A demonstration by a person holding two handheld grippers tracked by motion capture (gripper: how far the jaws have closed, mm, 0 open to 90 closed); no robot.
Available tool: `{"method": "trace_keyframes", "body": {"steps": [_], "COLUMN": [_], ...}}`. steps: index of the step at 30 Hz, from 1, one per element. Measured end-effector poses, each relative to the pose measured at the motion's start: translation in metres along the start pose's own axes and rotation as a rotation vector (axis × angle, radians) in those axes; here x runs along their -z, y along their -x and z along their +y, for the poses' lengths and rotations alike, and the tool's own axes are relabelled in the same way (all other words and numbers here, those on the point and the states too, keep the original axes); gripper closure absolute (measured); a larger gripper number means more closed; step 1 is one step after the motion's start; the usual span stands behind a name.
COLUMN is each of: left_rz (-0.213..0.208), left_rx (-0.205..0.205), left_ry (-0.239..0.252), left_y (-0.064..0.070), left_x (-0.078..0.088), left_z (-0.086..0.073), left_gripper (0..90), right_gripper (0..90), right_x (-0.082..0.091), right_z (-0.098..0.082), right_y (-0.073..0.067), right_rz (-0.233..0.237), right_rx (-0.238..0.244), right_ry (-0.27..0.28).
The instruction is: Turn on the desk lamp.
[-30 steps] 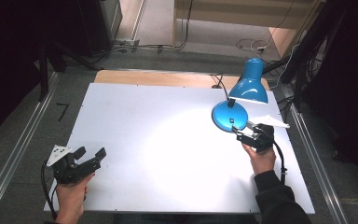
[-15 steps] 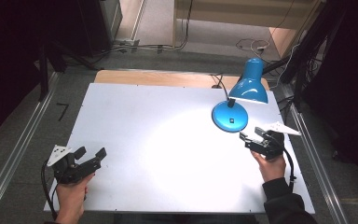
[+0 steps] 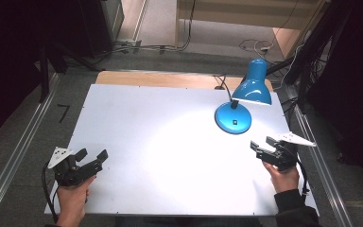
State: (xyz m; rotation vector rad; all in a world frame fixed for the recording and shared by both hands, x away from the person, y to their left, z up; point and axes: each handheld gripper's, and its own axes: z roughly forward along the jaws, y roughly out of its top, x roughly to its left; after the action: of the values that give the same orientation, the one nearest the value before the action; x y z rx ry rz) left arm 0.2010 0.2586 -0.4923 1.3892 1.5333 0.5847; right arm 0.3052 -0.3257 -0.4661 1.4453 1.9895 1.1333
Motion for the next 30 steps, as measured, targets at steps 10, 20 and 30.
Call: {"method": "trace_keyframes", "body": {"steps": [10, 20, 30], "left_rz": [0.000, -0.002, -0.003], "left_rx": [-0.001, -0.004, -0.008], "left_ry": [0.001, 0.002, 0.000], "left_y": [0.000, 0.001, 0.001], "left_x": [0.001, 0.001, 0.000], "left_z": [0.000, 0.000, 0.000], "left_gripper": [17.3, 17.3, 17.3], "right_gripper": [24.6, 24.1, 20.5], "right_x": [0.014, 0.028, 0.035], "right_z": [-0.010, -0.023, -0.044], "right_y": [0.006, 0.014, 0.026], "right_rz": [-0.008, -0.025, -0.094], "right_rx": [-0.014, -0.031, -0.023], "right_ry": [-0.009, -0.022, -0.089]}}
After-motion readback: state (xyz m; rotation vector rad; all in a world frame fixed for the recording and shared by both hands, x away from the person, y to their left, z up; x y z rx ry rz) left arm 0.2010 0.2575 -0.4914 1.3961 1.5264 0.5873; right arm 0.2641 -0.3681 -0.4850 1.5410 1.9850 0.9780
